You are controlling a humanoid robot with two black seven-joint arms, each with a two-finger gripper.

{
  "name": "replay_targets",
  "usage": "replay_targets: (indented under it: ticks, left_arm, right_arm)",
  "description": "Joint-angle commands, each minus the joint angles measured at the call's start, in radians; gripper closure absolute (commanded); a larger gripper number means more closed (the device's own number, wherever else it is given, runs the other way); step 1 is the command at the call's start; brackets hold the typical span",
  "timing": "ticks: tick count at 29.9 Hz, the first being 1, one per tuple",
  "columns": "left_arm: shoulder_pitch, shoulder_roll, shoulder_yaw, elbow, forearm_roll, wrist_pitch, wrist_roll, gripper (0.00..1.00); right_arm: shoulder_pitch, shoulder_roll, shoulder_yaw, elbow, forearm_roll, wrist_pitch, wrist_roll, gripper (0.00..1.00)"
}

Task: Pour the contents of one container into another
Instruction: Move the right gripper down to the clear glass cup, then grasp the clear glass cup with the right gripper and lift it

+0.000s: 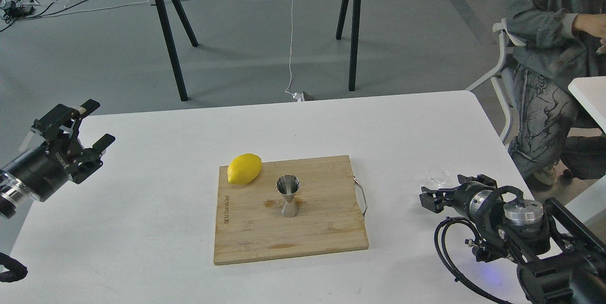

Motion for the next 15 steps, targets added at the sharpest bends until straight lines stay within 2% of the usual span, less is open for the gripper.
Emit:
replay_targets:
  ticks: [1, 15]
  left_arm:
    - [0.002, 0.0, -0.001, 0.0, 0.0, 0.0, 0.0, 0.02]
    - [0.002, -0.023, 0.0, 0.019, 0.0, 0.0, 0.0, 0.02]
  right_arm:
    - [0.006, 0.027, 0.0, -0.033, -0.027, 0.006, -0.005, 0.01]
    - [0.03, 0.032, 0.002, -0.066, -0.032, 0.037, -0.006, 0.02]
